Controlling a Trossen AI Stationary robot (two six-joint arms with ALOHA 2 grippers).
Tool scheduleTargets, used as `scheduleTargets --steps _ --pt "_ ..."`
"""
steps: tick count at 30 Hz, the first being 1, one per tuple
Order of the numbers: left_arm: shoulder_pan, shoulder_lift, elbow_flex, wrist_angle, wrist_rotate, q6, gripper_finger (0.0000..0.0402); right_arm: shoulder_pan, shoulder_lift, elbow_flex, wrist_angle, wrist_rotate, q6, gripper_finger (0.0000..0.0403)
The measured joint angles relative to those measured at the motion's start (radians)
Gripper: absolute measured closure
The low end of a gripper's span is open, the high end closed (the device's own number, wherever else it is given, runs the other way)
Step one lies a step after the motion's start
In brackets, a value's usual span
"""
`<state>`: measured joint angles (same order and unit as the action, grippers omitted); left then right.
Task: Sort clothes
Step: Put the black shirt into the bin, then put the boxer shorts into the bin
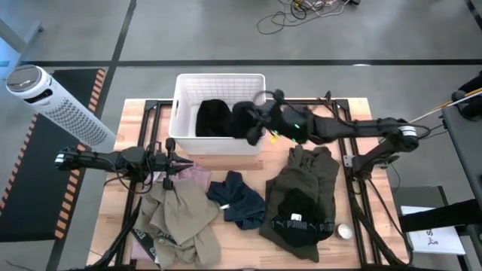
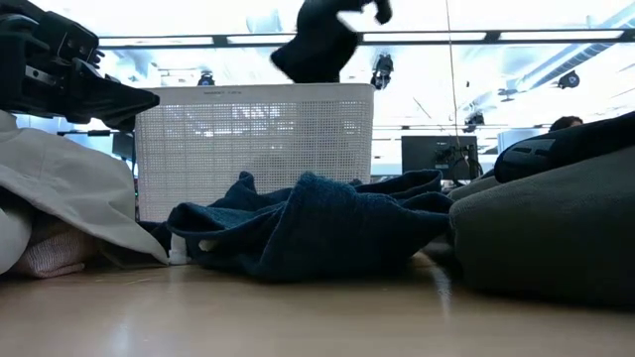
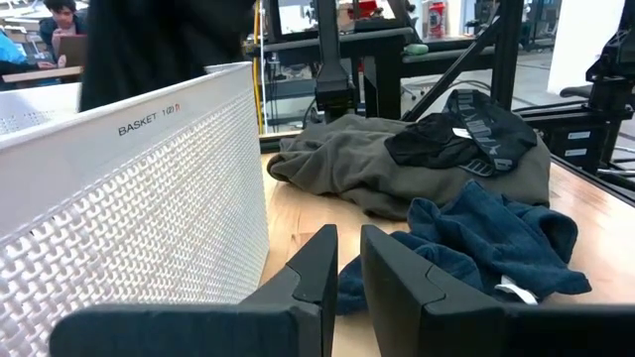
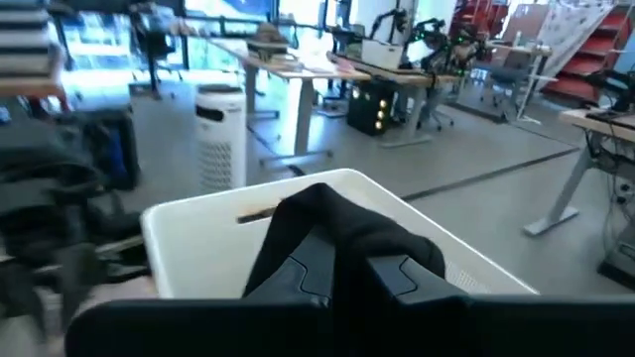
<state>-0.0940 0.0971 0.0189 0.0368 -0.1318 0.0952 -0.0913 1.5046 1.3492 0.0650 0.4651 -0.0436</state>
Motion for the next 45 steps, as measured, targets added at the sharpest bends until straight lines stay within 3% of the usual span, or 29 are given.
scheduleTargets --steps 8,19,24,34,40,45 --pt "0.0 0.004 0.0 0.0 0.0 0.0 0.0365 -0.12 0.233 0.271 -0.16 -0.049 -0.011 0.0386" --pt "0.0 0.017 -0.001 0.0 0.0 0.0 0.0365 -0.129 0.449 0.796 -0.706 -0.056 -0.023 0.0202" --pt "0.0 0.022 -0.001 0.0 0.0 0.0 0.0365 -0.103 0.47 1.003 -0.969 -0.055 -0.069 0.0168" --pt "0.0 0.029 -0.001 -0.001 0.0 0.0 0.0365 0.024 0.29 0.981 -1.209 -0.077 -0.012 0.0241" --pt "0.0 0.031 -0.001 0.026 0.0 0.016 0.0365 0.141 0.24 0.98 -1.375 -0.103 0.063 0.0315" --pt "0.0 0.032 -0.001 0.051 0.0 0.019 0.0365 0.237 0.236 0.968 -1.581 -0.153 0.217 0.0387"
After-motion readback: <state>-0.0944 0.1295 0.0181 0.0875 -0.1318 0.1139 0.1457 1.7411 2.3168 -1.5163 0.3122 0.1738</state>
